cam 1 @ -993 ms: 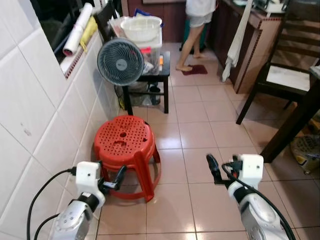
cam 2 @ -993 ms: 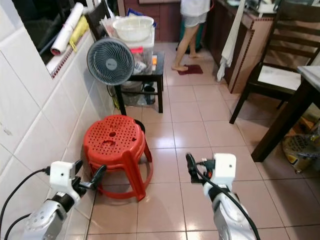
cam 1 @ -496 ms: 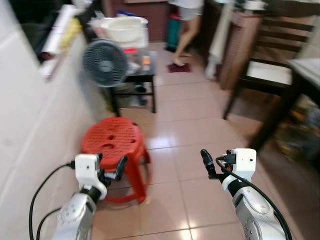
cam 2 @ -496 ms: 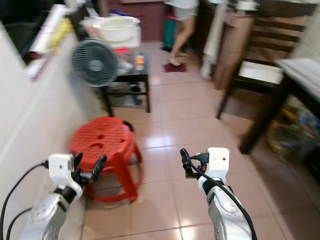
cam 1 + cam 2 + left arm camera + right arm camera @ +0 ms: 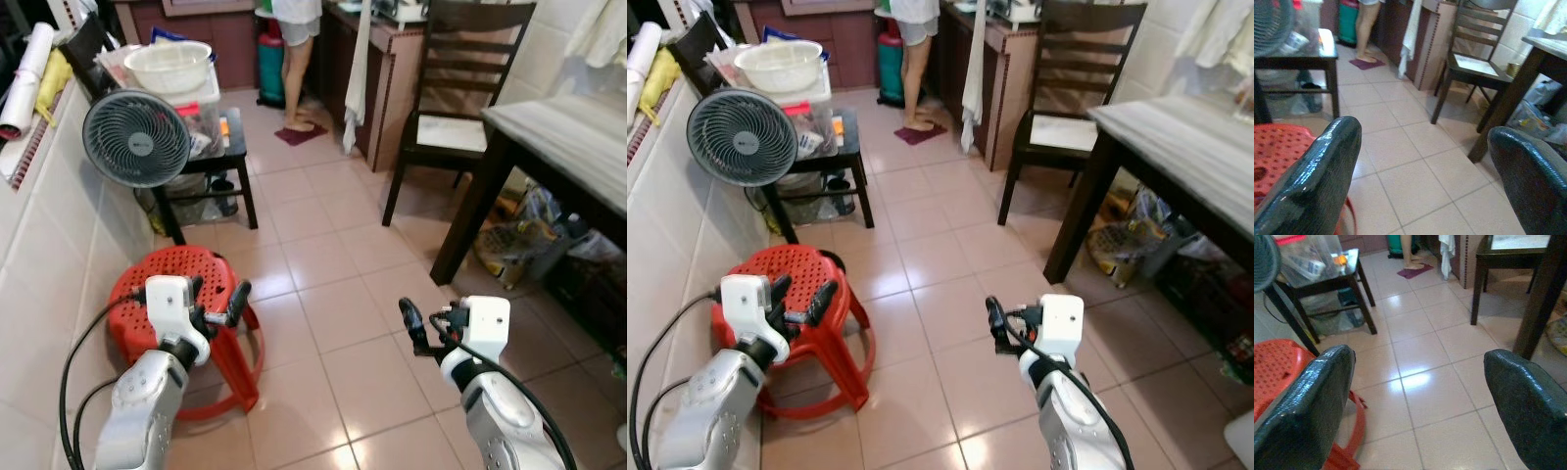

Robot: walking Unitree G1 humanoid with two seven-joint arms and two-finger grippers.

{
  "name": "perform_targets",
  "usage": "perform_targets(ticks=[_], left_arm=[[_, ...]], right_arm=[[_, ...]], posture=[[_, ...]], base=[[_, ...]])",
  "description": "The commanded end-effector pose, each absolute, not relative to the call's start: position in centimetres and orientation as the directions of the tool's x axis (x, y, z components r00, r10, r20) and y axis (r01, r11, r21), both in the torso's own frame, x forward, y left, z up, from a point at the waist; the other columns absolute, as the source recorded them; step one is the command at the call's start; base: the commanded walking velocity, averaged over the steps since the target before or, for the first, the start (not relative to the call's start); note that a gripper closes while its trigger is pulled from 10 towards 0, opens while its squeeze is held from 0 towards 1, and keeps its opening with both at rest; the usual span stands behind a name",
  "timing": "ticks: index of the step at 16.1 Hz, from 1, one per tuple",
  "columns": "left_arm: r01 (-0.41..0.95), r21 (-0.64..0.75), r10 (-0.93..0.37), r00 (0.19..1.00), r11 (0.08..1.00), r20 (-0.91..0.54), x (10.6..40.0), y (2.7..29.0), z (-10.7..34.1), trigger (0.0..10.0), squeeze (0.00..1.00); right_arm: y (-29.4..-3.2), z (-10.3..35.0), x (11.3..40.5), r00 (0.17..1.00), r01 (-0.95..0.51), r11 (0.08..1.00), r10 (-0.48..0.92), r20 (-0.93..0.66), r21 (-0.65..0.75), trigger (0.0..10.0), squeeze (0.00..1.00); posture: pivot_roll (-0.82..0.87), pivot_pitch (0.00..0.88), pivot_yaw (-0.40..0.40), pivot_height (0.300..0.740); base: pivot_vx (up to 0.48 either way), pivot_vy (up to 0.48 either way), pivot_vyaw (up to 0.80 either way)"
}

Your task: Setting the table

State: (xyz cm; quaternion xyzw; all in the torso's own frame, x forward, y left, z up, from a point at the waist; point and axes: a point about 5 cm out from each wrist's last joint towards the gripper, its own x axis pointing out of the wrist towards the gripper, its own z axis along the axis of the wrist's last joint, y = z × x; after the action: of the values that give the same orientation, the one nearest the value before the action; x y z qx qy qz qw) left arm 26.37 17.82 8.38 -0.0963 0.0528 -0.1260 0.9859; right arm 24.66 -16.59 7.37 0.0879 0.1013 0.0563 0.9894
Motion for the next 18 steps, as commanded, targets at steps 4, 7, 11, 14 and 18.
perform_targets(ticks=[4, 7, 11, 14, 18], left_arm=[[0.185, -0.2, -0.21, 0.971, 0.962, -0.112, 26.1, 18.3, 7.8, 10.0, 0.0], [0.169, -0.206, -0.196, 0.974, 0.964, -0.116, 26.2, 17.8, 7.6, 10.0, 0.0], [0.159, -0.201, -0.186, 0.975, 0.967, -0.119, 26.1, 17.6, 7.6, 10.0, 0.0], [0.16, -0.203, -0.186, 0.975, 0.966, -0.119, 26.1, 17.2, 7.4, 10.0, 0.0], [0.191, -0.229, -0.219, 0.97, 0.954, -0.103, 26.3, 16.8, 7.6, 10.0, 0.0]], right_arm=[[-16.4, 8.8, 24.9, 0.981, -0.1, 0.976, 0.129, -0.143, 0.194, 10.0, 0.0], [-16.6, 9.0, 25.0, 0.984, -0.093, 0.978, 0.118, -0.132, 0.186, 10.0, 0.0], [-16.7, 9.3, 25.2, 0.985, -0.09, 0.98, 0.114, -0.13, 0.175, 10.0, 0.0], [-16.5, 9.1, 25.0, 0.981, -0.102, 0.981, 0.127, -0.149, 0.165, 10.0, 0.0], [-16.6, 9.2, 25.3, 0.982, -0.092, 0.984, 0.115, -0.148, 0.155, 10.0, 0.0]], posture=[[-0.12, 0.011, 0.041, 0.74], [-0.13, 0.007, 0.038, 0.74], [-0.12, 0.015, 0.035, 0.74], [-0.12, 0.019, 0.031, 0.74], [-0.13, 0.014, 0.031, 0.74]], base=[[0.0, 0.0, -0.53], [0.0, 0.0, 0.0], [0.0, 0.0, 0.0], [0.0, 0.0, 0.0], [0.0, 0.0, -0.77]])
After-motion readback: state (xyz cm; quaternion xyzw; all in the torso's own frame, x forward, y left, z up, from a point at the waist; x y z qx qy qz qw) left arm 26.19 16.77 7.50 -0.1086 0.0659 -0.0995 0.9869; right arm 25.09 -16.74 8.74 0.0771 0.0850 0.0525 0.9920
